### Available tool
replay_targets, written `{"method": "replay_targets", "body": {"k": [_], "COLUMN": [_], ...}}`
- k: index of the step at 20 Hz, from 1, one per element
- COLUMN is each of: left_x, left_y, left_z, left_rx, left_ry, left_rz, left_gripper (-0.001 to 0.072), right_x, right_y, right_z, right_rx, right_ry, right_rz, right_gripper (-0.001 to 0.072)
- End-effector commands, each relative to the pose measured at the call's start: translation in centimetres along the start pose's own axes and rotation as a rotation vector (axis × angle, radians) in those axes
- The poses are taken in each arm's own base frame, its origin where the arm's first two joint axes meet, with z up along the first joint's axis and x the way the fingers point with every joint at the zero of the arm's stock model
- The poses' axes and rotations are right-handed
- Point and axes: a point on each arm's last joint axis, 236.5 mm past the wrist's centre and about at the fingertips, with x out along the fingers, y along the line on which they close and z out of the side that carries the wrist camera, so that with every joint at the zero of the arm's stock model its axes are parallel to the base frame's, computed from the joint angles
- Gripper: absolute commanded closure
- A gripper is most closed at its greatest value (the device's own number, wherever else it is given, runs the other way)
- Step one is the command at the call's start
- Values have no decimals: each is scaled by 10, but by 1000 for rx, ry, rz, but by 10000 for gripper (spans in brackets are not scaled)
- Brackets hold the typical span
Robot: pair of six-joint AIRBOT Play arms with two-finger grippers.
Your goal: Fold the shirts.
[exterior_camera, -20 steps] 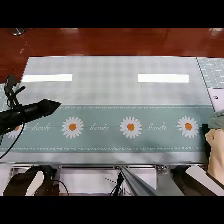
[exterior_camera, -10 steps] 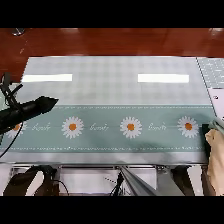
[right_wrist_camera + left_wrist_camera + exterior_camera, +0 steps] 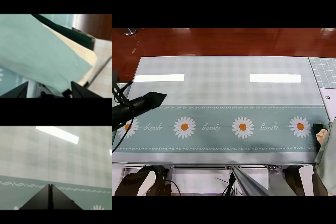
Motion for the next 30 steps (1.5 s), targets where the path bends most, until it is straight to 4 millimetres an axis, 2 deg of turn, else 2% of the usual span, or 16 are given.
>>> {"method": "replay_targets", "body": {"k": [1, 3, 4, 5, 6, 7, 8, 9, 10, 12, 14, 15, 16, 18, 20, 30], "left_x": [-4, -16, -22, -27, -31, -32, -31, -26, -19, 1, 28, 41, 49, 55, 57, 57], "left_y": [-18, -56, -80, -105, -129, -152, -166, -174, -173, -150, -103, -77, -60, -44, -41, -42], "left_z": [34, 75, 96, 114, 125, 130, 128, 118, 105, 69, 42, 31, 23, 17, 17, 14], "left_rx": [53, 128, 176, 225, 269, 319, 359, 393, 434, 536, 590, 594, 603, 588, 585, 584], "left_ry": [-23, -44, -62, -78, -81, -71, -49, -11, 26, 125, 191, 215, 249, 295, 299, 307], "left_rz": [-27, -92, -128, -169, -209, -244, -253, -233, -190, -49, 125, 196, 237, 267, 272, 269], "left_gripper": [670, 671, 671, 671, 671, 672, 672, 672, 672, 672, 672, 671, 671, 670, 671, 671], "right_x": [-16, -47, -70, -91, -105, -108, -103, -91, -80, -51, -10, 14, 35, 55, 63, 65], "right_y": [108, 200, 249, 291, 325, 346, 359, 366, 370, 374, 376, 377, 376, 377, 379, 376], "right_z": [41, 43, 29, 7, -23, -56, -90, -123, -147, -182, -201, -201, -204, -217, -223, -222], "right_rx": [-66, -179, -309, -455, -601, -734, -859, -964, -1061, -1246, -1359, -1351, -1330, -1330, -1336, -1341], "right_ry": [-107, -98, -96, -106, -114, -112, -100, -82, -101, -184, -234, -228, -176, -102, -76, -69], "right_rz": [393, 696, 854, 985, 1064, 1076, 1039, 956, 872, 697, 550, 482, 432, 404, 394, 379], "right_gripper": [193, 387, 639, 691, 691, 691, 691, 691, 692, 692, 691, 692, 692, 692, 692, 692]}}
